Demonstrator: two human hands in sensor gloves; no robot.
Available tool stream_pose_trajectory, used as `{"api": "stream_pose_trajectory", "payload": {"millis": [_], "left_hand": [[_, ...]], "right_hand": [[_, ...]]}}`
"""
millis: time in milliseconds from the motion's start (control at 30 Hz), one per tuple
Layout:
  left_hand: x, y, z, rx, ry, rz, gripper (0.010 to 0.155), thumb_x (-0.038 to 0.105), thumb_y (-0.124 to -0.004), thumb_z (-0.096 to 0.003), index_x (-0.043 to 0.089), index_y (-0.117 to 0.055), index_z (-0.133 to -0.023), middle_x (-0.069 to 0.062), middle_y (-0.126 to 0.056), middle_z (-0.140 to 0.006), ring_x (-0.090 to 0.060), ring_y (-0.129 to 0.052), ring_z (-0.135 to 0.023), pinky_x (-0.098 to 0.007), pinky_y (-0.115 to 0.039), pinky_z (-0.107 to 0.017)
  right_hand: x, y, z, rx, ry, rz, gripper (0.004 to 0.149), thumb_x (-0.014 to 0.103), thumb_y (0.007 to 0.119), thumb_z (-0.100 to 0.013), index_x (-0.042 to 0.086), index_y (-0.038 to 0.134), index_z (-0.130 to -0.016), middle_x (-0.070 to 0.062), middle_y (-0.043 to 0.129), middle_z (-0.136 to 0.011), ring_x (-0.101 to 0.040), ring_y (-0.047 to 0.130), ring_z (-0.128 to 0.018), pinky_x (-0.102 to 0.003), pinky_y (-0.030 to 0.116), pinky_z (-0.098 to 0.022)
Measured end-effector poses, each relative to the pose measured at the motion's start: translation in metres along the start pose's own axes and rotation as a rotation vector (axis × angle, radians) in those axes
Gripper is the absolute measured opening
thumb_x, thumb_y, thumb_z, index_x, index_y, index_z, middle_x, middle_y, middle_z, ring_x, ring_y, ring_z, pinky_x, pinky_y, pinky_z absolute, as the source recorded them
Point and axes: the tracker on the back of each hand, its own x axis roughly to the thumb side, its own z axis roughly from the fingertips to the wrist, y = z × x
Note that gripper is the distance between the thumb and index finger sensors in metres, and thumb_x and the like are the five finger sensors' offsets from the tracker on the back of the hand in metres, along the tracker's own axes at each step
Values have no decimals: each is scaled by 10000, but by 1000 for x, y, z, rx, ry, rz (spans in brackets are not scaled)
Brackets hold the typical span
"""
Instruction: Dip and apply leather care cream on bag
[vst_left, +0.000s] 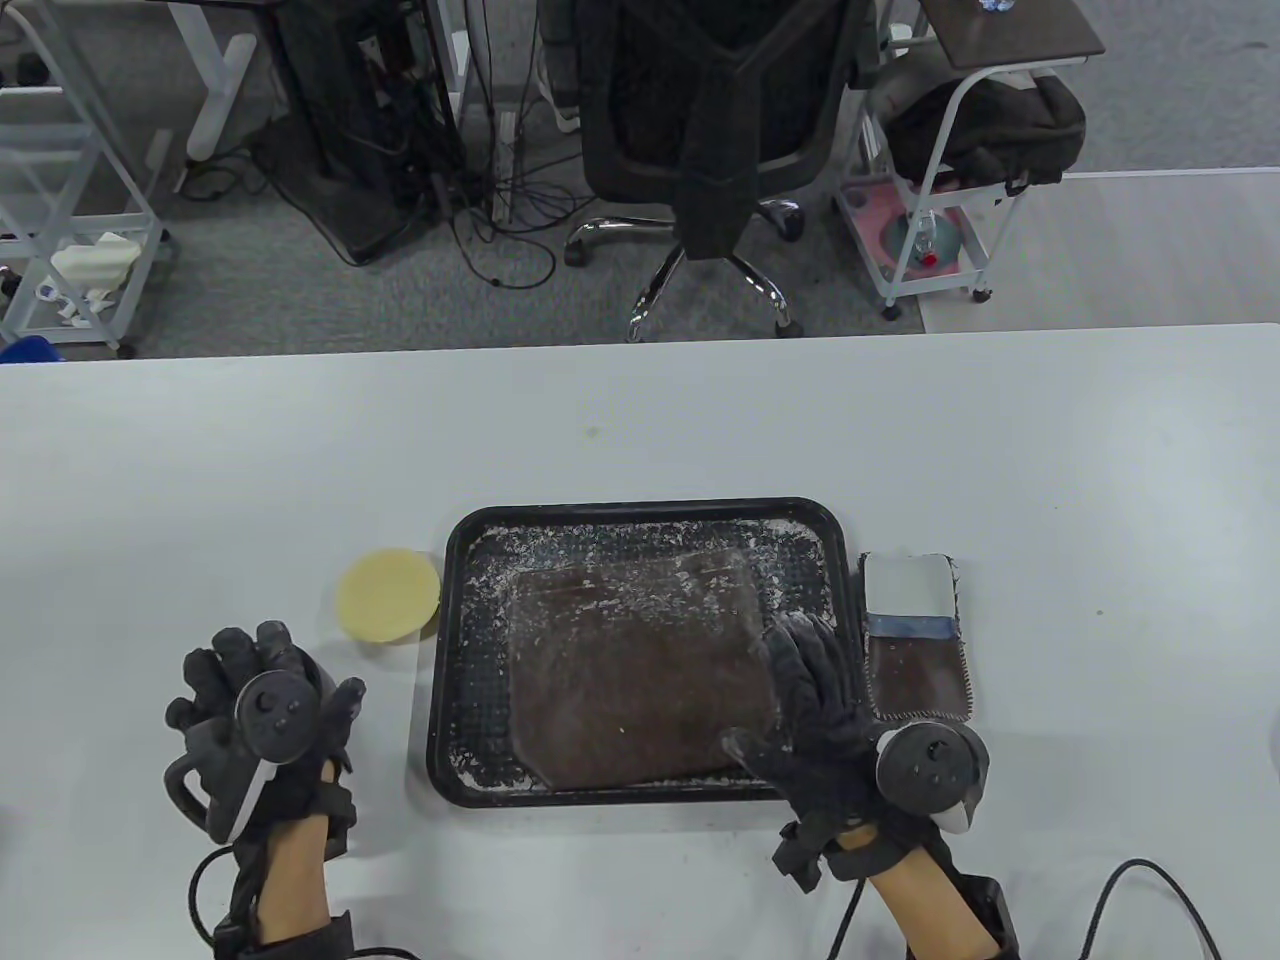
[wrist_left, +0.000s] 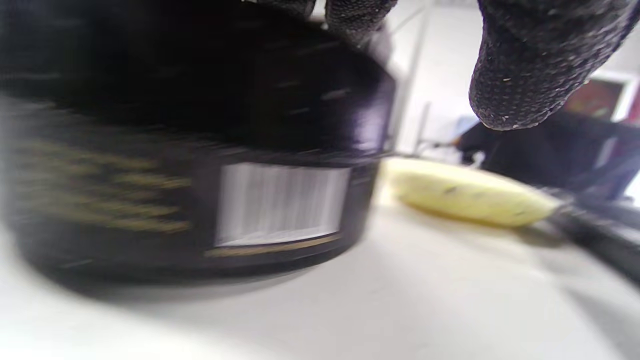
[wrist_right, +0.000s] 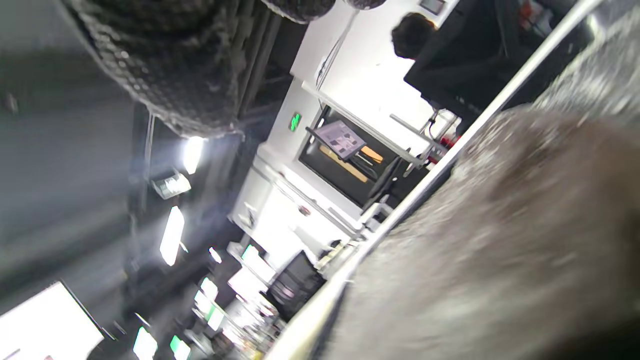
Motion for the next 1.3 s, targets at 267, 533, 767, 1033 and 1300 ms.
{"api": "stream_pose_trajectory", "payload": {"millis": [267, 533, 767, 1033, 1300], "left_hand": [[80, -14, 15, -91, -420, -37, 928, 654, -820, -450, 164, -471, -1157, -195, -245, -1200, -557, -241, -1085, -765, -293, -701], [133, -35, 37, -284, -658, -107, 991, 708, -749, -452, 178, -313, -1166, -175, -58, -1162, -521, -16, -1034, -731, -131, -665], [151, -44, 46, -298, -732, -149, 992, 714, -738, -454, 176, -298, -1162, -178, -63, -1163, -515, -19, -1037, -734, -125, -658], [154, -46, 48, -303, -758, -144, 989, 713, -734, -453, 178, -297, -1161, -175, -67, -1164, -512, -22, -1040, -735, -119, -655], [158, -51, 50, -322, -784, -155, 980, 709, -729, -460, 179, -297, -1162, -176, -66, -1164, -512, -23, -1041, -738, -115, -650]], "right_hand": [[-17, -10, -2, 148, 83, 303, 943, 469, 942, -474, 116, 372, -1138, -218, 175, -1181, -483, 6, -1049, -651, 39, -687], [-35, -13, -2, 272, 191, 398, 1042, 542, 948, -422, 172, 290, -1141, -158, 81, -1184, -409, -113, -1032, -600, -102, -635], [-43, -9, -1, 334, 230, 375, 1078, 560, 946, -406, 179, 249, -1135, -173, 12, -1163, -414, -146, -1012, -613, -112, -624], [-43, -7, -1, 359, 216, 339, 1103, 591, 928, -397, 170, 219, -1129, -187, 4, -1156, -430, -149, -1004, -637, -104, -616], [-41, -6, -1, 368, 193, 333, 1091, 596, 926, -395, 165, 251, -1134, -185, 14, -1160, -432, -144, -1005, -639, -100, -615]]}}
